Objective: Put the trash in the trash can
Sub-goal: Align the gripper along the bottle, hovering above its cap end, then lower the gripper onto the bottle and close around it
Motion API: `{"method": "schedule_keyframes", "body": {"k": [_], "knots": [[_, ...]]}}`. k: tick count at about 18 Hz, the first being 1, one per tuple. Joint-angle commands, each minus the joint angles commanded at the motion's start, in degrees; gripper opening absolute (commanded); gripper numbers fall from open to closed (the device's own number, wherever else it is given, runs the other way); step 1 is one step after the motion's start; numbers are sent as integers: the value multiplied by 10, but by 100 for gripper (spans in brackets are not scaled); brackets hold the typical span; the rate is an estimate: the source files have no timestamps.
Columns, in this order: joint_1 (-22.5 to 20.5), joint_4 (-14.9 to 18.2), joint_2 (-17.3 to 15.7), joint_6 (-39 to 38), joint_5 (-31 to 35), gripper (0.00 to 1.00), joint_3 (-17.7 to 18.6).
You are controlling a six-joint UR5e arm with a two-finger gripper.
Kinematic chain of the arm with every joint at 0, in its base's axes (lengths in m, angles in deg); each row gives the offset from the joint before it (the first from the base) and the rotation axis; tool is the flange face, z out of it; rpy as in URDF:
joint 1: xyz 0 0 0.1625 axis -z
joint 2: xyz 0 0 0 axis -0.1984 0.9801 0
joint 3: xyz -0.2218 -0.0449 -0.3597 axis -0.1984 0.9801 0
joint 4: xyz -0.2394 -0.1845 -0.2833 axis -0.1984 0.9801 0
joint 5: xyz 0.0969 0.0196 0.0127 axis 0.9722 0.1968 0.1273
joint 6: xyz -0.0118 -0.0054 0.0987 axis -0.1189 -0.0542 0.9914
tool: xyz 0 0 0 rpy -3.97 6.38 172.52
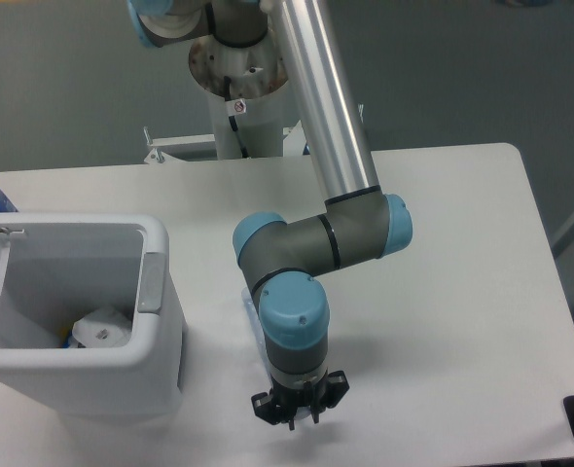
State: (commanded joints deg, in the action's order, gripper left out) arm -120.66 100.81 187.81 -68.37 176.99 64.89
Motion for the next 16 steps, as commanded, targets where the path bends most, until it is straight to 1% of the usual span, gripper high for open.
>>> {"method": "schedule_keyframes", "body": {"k": [4,16], "knots": [[-2,0,-4,0,-5,39,1],[-15,0,-33,2,-11,39,3]]}}
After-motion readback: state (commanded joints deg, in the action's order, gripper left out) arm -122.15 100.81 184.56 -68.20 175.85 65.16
